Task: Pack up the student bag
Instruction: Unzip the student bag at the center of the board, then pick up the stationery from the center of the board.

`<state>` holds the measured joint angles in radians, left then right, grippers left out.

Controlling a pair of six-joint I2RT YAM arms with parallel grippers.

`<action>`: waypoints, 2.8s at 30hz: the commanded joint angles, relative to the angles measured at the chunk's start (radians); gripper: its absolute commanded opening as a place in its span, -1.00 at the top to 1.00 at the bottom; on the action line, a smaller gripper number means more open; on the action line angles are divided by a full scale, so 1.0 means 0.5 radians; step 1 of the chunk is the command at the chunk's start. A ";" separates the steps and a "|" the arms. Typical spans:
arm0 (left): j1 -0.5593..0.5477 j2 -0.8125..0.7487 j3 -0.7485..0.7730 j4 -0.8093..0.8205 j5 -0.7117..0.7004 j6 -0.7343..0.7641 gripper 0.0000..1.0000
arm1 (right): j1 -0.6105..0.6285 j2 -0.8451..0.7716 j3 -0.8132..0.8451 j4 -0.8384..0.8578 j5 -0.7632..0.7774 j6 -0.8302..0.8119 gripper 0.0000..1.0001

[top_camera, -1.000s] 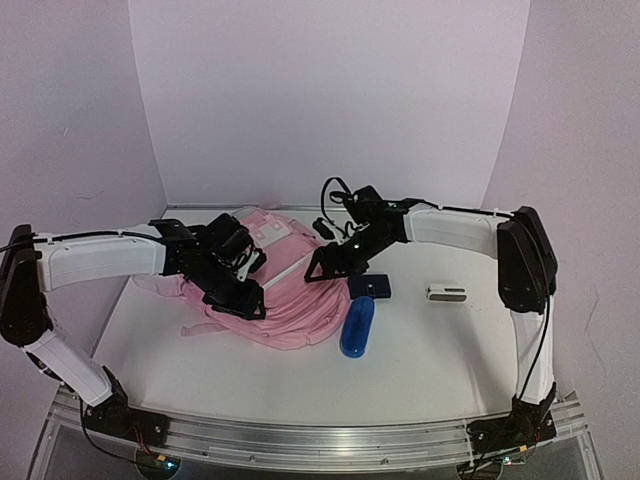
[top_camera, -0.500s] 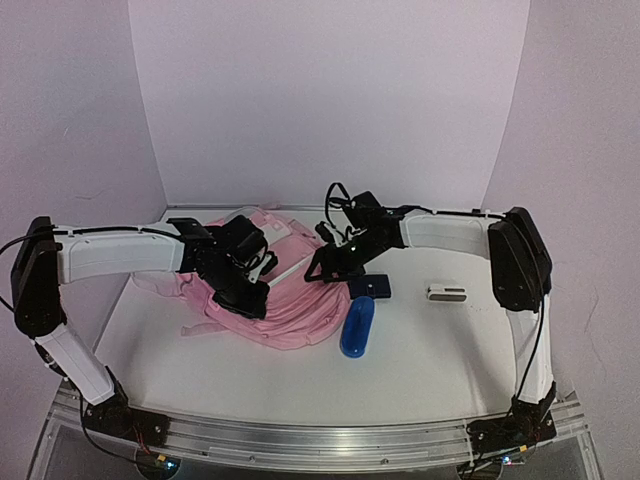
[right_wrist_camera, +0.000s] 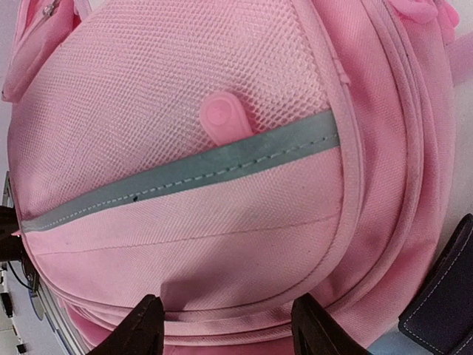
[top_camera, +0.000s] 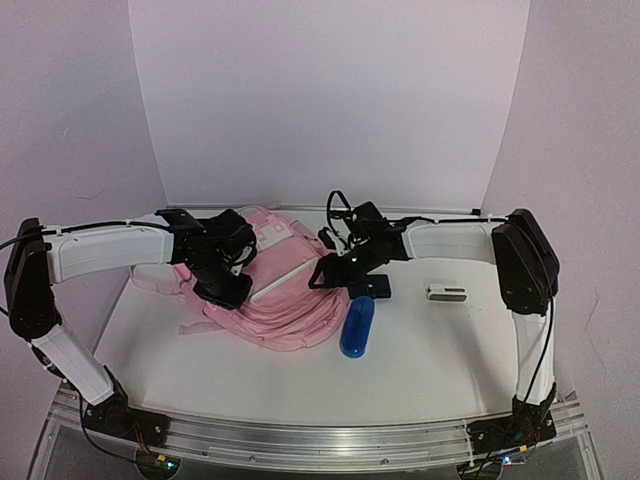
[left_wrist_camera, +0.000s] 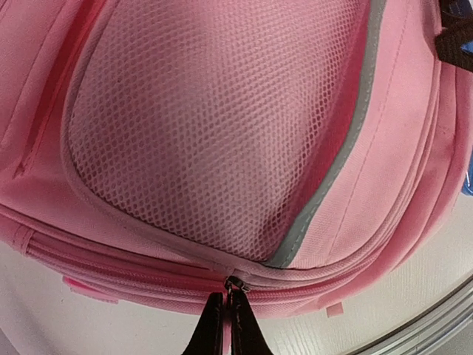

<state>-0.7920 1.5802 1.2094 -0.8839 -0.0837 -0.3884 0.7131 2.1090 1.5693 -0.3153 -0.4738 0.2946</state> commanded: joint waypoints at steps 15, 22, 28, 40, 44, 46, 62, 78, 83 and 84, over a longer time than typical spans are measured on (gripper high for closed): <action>0.096 -0.135 0.523 -0.187 0.180 0.195 -0.48 | -0.273 -0.480 0.074 -0.887 0.262 -1.217 -0.72; 0.094 0.010 0.608 -0.157 0.320 0.249 -0.52 | -0.718 -0.476 0.000 -1.262 0.472 -1.983 -0.74; 0.093 0.070 0.653 -0.132 0.369 0.292 -0.54 | -1.061 -0.354 0.002 -1.297 0.625 -2.539 -0.73; 0.088 0.198 0.759 -0.126 0.413 0.289 -0.55 | -1.169 -0.090 0.056 -1.289 0.698 -2.922 -0.65; 0.077 0.238 0.777 -0.126 0.402 0.285 -0.55 | -1.171 -0.040 0.010 -1.258 0.708 -2.951 -0.59; 0.069 0.266 0.795 -0.126 0.374 0.289 -0.55 | -1.170 -0.044 -0.030 -1.229 0.702 -2.963 -0.57; -0.125 0.637 1.048 -0.218 0.188 0.401 -0.49 | -1.170 -0.231 -0.314 -1.003 0.641 -2.772 0.27; -0.290 0.968 1.292 -0.478 -0.508 0.457 0.10 | -1.170 -0.494 -0.268 -1.128 0.468 -2.535 0.62; -0.288 0.991 1.318 -0.517 -0.538 0.445 0.50 | -1.166 -0.514 -0.191 -1.199 0.396 -2.485 0.62; -0.288 0.984 1.319 -0.512 -0.536 0.440 0.58 | -1.166 -0.516 -0.178 -1.212 0.385 -2.479 0.62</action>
<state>-0.9514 2.0675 1.8251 -1.0978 -0.2558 -0.1635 0.1253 1.9045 1.4205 -0.8717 -0.2278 -0.9795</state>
